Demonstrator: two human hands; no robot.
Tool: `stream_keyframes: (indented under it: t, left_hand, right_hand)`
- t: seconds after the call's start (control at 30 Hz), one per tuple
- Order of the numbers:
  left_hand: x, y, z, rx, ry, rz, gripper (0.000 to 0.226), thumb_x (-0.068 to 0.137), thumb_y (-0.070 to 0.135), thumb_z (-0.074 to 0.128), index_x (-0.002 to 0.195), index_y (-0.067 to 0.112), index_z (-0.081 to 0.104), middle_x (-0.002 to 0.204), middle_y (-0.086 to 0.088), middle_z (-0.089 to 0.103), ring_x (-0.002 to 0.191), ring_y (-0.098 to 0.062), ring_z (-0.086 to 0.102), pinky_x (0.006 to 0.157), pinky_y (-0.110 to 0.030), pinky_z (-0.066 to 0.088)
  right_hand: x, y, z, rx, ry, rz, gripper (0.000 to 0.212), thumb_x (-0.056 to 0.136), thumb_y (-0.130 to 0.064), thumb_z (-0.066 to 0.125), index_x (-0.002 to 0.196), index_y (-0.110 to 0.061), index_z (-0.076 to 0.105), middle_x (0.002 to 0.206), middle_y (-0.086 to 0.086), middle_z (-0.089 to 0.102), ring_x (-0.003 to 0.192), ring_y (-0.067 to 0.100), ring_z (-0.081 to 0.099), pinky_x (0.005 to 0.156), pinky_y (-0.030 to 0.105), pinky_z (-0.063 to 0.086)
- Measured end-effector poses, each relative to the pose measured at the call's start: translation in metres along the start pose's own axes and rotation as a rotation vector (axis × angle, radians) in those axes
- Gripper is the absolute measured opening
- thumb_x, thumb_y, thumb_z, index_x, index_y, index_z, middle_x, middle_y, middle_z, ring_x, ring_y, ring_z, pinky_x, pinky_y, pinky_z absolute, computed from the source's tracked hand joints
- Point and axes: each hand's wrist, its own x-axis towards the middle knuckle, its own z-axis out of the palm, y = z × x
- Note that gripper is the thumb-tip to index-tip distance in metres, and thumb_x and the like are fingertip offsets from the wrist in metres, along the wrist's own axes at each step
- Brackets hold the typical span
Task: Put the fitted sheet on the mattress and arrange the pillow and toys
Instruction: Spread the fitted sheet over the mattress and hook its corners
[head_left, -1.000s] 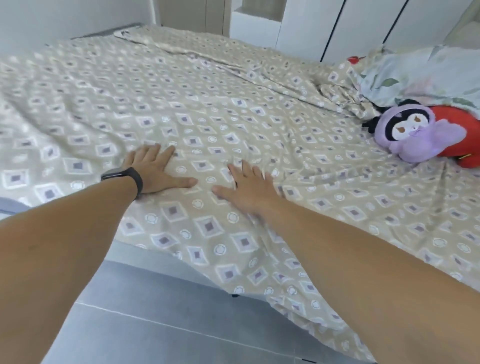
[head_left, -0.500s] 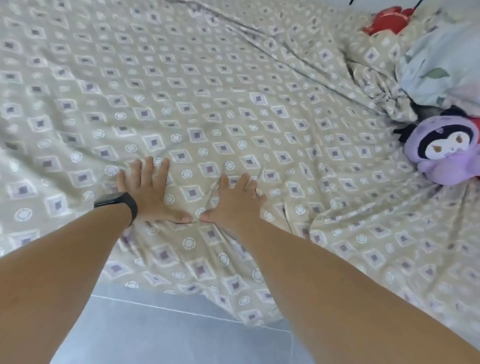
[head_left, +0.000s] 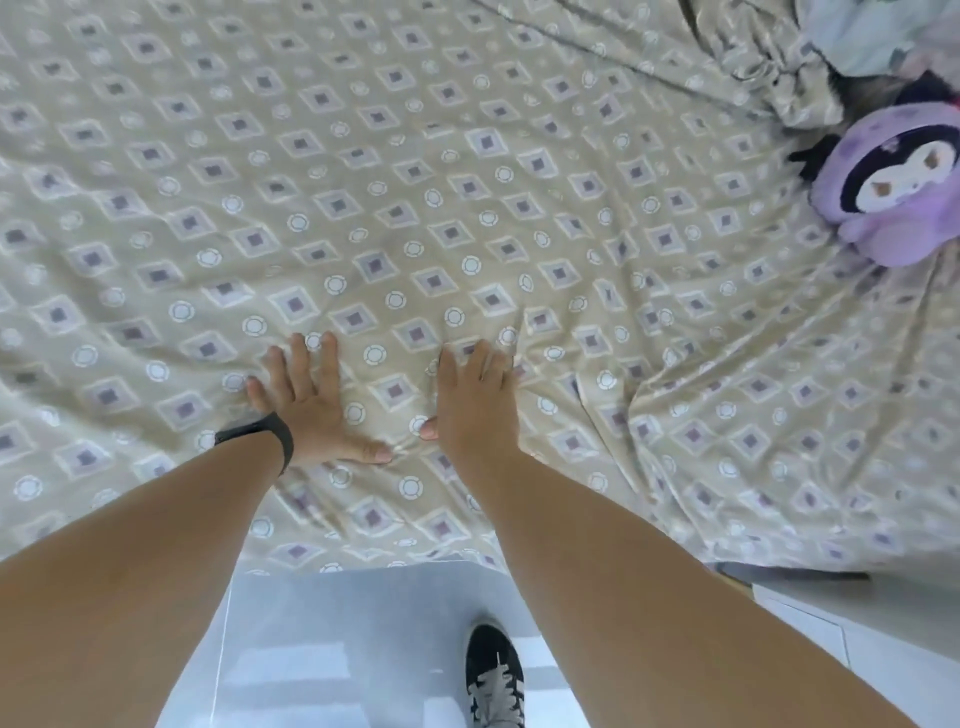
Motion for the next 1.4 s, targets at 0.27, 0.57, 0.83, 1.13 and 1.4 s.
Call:
stream_keyframes:
  t: [0.27,0.57,0.83,1.13,1.4]
  left_hand:
    - [-0.019,-0.039,0.033,-0.012,0.235,0.297,0.125,0.055,0.092,0.059,0.150,0.049,-0.009,0.163,0.004,-0.024,0.149,-0.023,-0.027,0.118,-0.049,-0.016]
    - [-0.062,-0.110,0.058,0.361,0.474,0.848,0.031,0.070,0.034,0.088,0.085,0.025,0.062,0.087,0.009,0.057,0.088,-0.024,0.057,0.070,-0.040,0.049]
    - [-0.099,-0.100,0.069,0.471,-0.068,0.554,0.010,0.101,0.027,0.050,0.091,0.027,0.050,0.105,0.011,0.056,0.092,-0.011,0.049,0.076,-0.025,0.039]
    - [-0.116,-0.123,0.091,0.747,-0.203,0.449,0.011,0.098,0.029,0.048,0.100,0.026,0.059,0.100,0.007,0.056,0.091,-0.016,0.060,0.083,-0.031,0.051]
    - [-0.088,-0.059,0.054,0.386,0.336,0.519,0.019,0.095,0.029,0.059,0.112,0.023,0.054,0.115,0.003,0.052,0.105,-0.022,0.052,0.068,-0.036,0.049]
  right_hand:
    - [-0.088,0.002,0.008,0.136,0.056,-0.186,0.037,0.101,-0.034,0.052,0.129,-0.010,0.056,0.126,0.008,0.060,0.120,0.027,0.053,0.079,0.040,0.050]
    - [-0.140,-0.026,0.036,-0.059,0.158,-0.166,0.031,0.052,-0.005,0.079,0.081,-0.015,0.070,0.096,0.005,0.065,0.085,0.026,0.061,0.053,0.033,0.046]
    - [-0.176,-0.026,0.039,0.169,-0.189,-0.287,0.024,0.092,-0.004,0.056,0.111,-0.014,0.066,0.113,0.008,0.063,0.100,0.032,0.063,0.073,0.032,0.036]
    - [-0.195,-0.069,0.066,0.326,-0.163,-0.271,0.026,0.098,-0.016,0.058,0.123,-0.011,0.060,0.124,0.012,0.058,0.119,0.035,0.056,0.091,0.046,0.051]
    - [-0.154,0.023,0.021,0.058,0.063,0.071,0.044,0.092,-0.008,0.058,0.134,-0.013,0.047,0.130,0.007,0.051,0.115,0.030,0.051,0.086,0.040,0.042]
